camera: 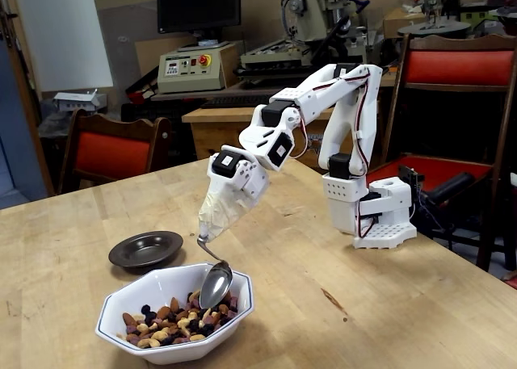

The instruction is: Use spoon to take food

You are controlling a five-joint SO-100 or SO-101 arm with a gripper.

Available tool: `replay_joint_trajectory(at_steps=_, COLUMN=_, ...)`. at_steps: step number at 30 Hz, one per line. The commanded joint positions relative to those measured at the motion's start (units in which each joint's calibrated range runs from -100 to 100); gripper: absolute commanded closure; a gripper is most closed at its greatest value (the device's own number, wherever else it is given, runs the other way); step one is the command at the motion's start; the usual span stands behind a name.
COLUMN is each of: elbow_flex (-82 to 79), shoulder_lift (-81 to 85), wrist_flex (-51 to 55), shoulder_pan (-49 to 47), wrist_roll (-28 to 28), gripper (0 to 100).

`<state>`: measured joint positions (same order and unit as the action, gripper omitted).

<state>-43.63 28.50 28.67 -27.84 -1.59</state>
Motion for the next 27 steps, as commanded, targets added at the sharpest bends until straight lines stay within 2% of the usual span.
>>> replay_joint_trajectory(at_steps=1, elbow_flex=0.2, shoulder_lift=-0.4, wrist_flex=-1.3, shoulder_pan=-0.7, wrist_roll=0.0, gripper=96)
replay_joint_trajectory(at_steps=10, elbow_flex=0.4, shoulder_lift=-11.9, wrist_flex=-2.5, shoulder_pan=-0.2, wrist_roll=0.0, gripper=96)
replay_joint_trajectory(at_steps=20, elbow_flex=0.4, shoulder_lift=-13.5, wrist_flex=-2.5, shoulder_pan=0.1, wrist_roll=0.0, gripper=96)
replay_joint_trajectory(at_steps=27, elbow_flex=0.4, shoulder_lift=-16.3, wrist_flex=-2.7, shoulder_pan=4.7, wrist_roll=0.0, gripper=96)
